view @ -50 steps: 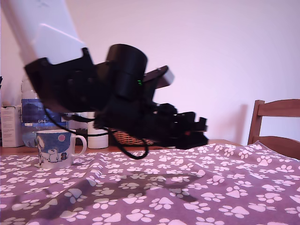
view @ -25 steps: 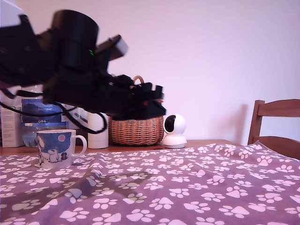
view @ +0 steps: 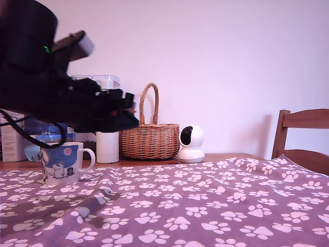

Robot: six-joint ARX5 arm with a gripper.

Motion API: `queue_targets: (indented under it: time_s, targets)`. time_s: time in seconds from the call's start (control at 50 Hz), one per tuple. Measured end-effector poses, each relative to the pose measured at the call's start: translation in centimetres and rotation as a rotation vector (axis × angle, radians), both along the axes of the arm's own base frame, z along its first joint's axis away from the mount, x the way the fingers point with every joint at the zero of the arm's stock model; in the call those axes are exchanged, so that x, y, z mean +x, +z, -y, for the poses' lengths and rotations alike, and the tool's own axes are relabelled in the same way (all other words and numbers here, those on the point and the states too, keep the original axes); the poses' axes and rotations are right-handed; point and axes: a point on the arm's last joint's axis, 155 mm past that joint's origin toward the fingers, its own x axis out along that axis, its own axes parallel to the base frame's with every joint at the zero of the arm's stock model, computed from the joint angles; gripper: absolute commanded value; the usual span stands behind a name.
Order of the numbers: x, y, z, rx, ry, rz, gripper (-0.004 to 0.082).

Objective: Pick up the coffee capsules from the table one by one and drop them inside the nearest coffee cup

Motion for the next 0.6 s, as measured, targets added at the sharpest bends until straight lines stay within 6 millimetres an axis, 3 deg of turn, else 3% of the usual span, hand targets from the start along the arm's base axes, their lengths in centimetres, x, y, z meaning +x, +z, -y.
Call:
queue_targets:
  time_s: [0.6]
  targets:
    - [-1.3, -0.3, -7.1, -0.003, 0.165, -0.009, 0.0072]
